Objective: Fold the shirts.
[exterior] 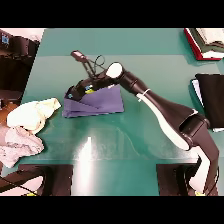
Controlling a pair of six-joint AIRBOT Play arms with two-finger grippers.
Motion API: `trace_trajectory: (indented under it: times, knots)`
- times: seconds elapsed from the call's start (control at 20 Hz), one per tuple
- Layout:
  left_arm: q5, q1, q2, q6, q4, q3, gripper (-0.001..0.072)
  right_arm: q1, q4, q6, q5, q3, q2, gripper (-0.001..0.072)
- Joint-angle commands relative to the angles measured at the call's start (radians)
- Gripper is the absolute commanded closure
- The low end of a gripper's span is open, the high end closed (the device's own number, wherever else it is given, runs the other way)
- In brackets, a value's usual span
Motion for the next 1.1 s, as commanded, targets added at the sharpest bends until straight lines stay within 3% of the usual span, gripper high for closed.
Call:
trace_trajectory:
  times: [0.0, 0.2, 0.4, 0.45, 1.05]
  knots:
    - [-0.02, 0.001, 0.001, 0.001, 0.002, 0.001, 0.068, -0.117, -0.105, 0.056, 0.165, -0.08, 0.074, 0.0149]
    - [-0.017, 0.001, 0.001, 0.001, 0.001, 0.001, 0.068, -0.337, -0.262, 0.135, 0.195, -0.361, 0.225, 0.0156]
    - [0.005, 0.001, 0.001, 0.001, -0.003, -0.022, 0.068, -0.505, -0.158, 0.154, 0.159, -0.556, 0.259, 0.0151]
    - [0.008, 0.001, 0.0, 0.001, -0.005, -0.032, 0.068, -0.526, -0.119, 0.153, 0.139, -0.597, 0.259, 0.0106]
    - [0.035, 0.001, -0.007, 0.001, -0.051, -0.182, 0.0679, -0.448, 0.111, 0.15, 0.045, -0.651, 0.101, 0.0102]
